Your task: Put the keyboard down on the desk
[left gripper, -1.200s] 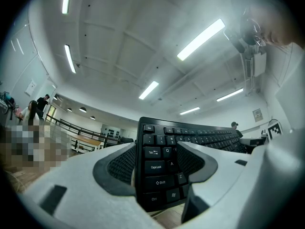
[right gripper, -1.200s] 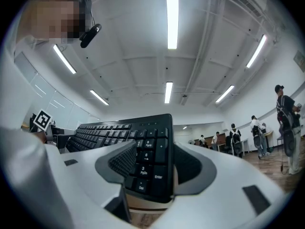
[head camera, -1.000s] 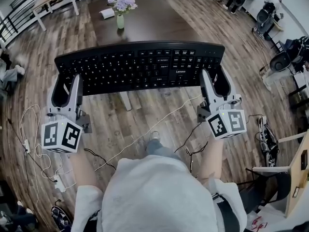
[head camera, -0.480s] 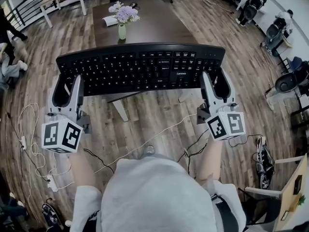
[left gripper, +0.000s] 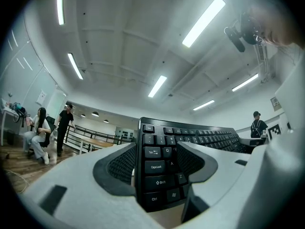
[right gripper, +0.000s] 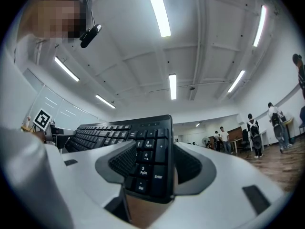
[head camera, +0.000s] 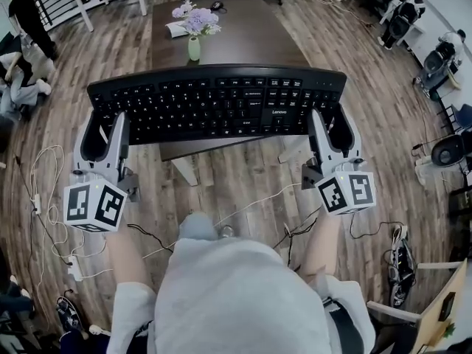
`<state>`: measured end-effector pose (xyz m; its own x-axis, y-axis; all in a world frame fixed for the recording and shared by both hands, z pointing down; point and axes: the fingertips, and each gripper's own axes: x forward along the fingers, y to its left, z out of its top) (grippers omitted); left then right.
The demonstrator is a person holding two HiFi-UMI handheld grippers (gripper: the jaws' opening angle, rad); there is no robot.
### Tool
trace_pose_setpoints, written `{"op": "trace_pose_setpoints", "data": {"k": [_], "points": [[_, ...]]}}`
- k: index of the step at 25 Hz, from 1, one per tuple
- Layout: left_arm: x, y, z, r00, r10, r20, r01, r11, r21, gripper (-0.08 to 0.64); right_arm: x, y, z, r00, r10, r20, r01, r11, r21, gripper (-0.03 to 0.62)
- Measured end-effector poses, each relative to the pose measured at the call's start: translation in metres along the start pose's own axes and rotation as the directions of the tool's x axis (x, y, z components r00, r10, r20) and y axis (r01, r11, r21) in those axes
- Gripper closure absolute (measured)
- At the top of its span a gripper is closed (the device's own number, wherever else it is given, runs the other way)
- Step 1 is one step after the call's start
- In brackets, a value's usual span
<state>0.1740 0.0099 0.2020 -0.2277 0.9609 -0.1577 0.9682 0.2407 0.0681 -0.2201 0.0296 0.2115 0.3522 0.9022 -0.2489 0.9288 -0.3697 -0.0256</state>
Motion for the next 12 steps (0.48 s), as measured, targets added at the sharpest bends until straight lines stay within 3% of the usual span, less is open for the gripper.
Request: {"op": "trace_pose_setpoints", "data": {"k": [12], "points": [[0.006,0.0,-0.01,1.0,-0.008,0.013,0.008,1.0,0.005,0.298,0.001,-0.005,-0.011,1.0,-0.007,0.014,0.007,1.0,0.001,0.35]]}}
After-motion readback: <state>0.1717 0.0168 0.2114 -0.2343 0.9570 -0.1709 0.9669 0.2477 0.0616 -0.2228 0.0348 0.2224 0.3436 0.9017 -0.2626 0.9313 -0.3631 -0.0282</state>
